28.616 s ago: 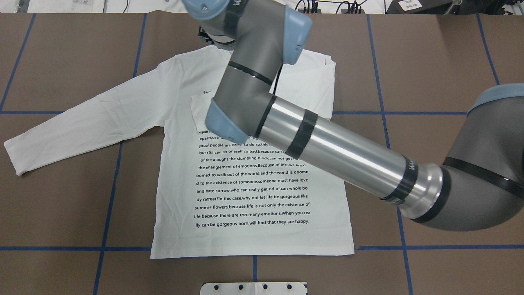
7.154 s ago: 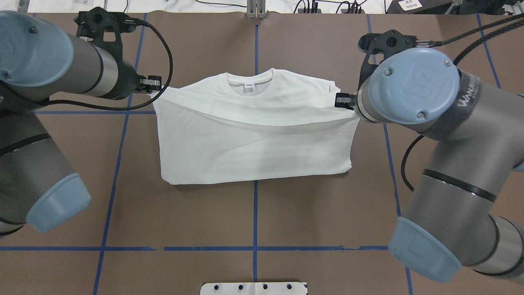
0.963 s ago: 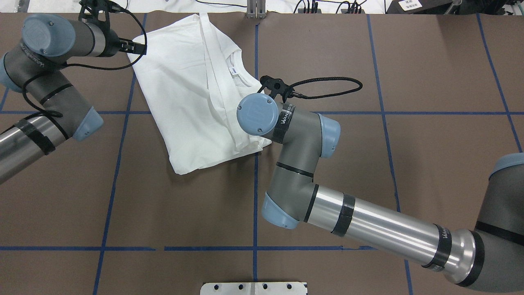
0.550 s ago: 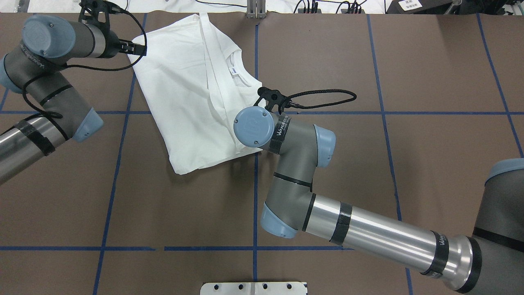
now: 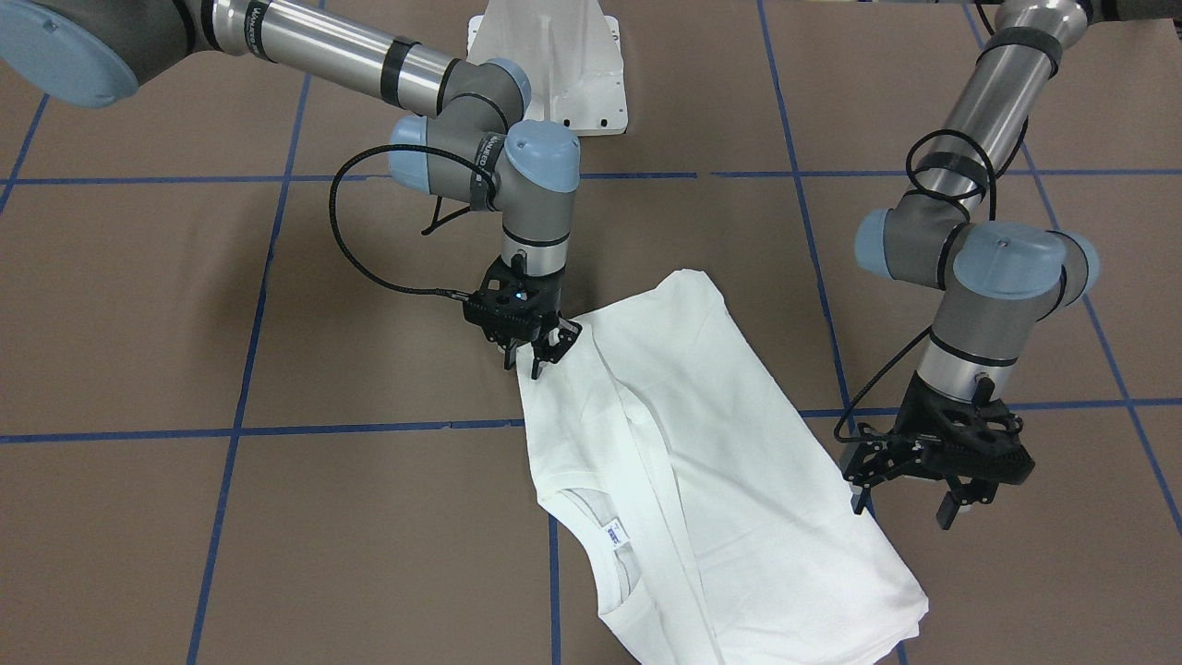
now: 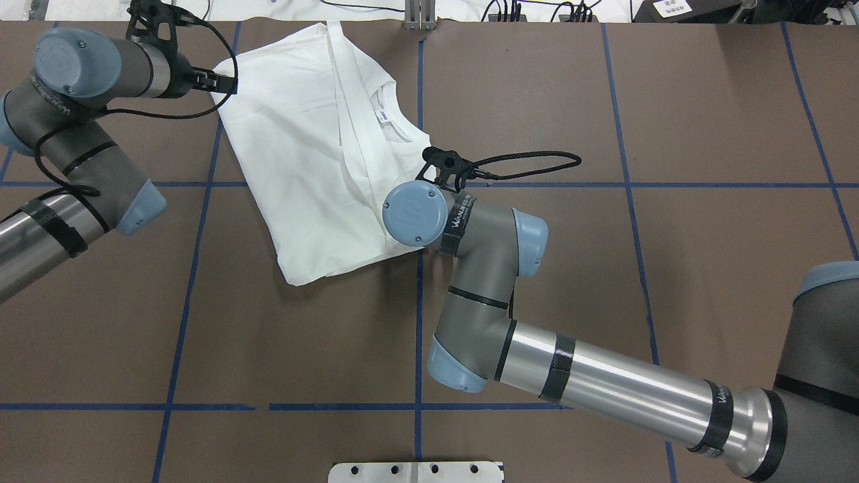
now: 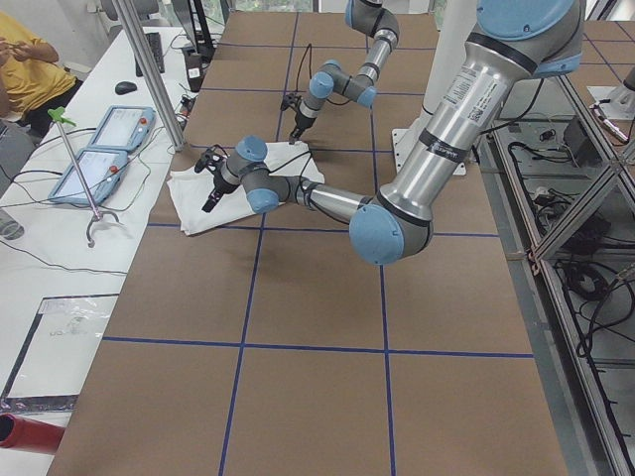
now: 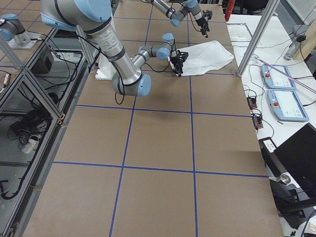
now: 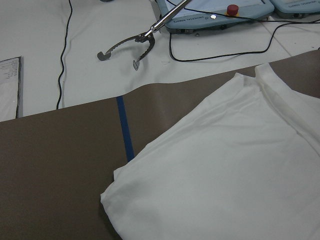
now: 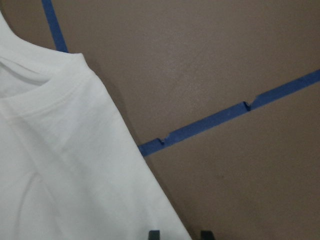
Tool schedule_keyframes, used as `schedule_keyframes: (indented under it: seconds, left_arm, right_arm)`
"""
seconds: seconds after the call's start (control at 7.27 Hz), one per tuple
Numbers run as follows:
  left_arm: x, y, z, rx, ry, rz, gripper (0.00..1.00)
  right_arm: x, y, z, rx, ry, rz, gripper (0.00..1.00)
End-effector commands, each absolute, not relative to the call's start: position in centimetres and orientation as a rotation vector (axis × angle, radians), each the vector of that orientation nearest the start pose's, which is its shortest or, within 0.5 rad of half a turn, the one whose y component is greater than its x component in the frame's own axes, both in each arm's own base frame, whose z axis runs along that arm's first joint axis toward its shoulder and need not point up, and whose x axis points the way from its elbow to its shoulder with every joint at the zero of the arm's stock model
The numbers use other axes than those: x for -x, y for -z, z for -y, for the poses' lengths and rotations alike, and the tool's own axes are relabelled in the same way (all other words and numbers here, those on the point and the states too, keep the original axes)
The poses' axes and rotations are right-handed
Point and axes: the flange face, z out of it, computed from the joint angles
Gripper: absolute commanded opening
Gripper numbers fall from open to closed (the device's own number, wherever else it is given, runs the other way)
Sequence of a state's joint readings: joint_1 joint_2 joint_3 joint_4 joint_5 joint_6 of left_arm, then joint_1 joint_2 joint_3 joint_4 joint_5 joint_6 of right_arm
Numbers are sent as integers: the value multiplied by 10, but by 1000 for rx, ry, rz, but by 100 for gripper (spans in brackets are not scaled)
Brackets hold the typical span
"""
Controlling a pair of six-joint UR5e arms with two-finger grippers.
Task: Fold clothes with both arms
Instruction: 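Push the folded shirt with the right gripper to straighten it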
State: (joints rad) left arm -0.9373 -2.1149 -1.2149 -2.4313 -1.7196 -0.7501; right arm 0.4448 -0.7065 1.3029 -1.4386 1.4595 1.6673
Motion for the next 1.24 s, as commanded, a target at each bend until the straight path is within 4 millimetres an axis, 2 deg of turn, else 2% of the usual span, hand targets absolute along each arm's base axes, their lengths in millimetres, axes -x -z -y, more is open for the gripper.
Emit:
schedule_keyframes:
  seconds: [0.0, 0.28, 0.41, 0.55, 0.69, 0.83, 0.96, 1.1]
  left_arm:
    - [-343, -416, 667, -719, 28, -771, 100]
    - [-343, -416, 667, -719, 28, -771, 100]
    - [-343, -416, 667, -719, 28, -771, 100]
    - [-342, -417, 666, -718, 28, -770, 100]
    - [-342, -417, 666, -718, 29, -771, 100]
    - [-342, -417, 666, -719, 28, -771, 100]
    - [-341, -416, 667, -721, 29, -771, 100]
    - [-342, -417, 666, -720, 26, -770, 100]
  right_arm:
    - [651, -224, 468, -234, -553, 709, 0]
    - [645, -224, 475, -259, -533, 700, 0]
    - [629, -231, 492, -285, -482, 680, 0]
    - [605, -248, 502, -298, -460, 667, 0]
    - [577, -275, 492, -307, -430, 663, 0]
    - [540, -292, 469, -321, -432, 684, 0]
    - [536, -279, 409, -327, -404, 693, 0]
    - [550, -250, 351, -301, -438, 671, 0]
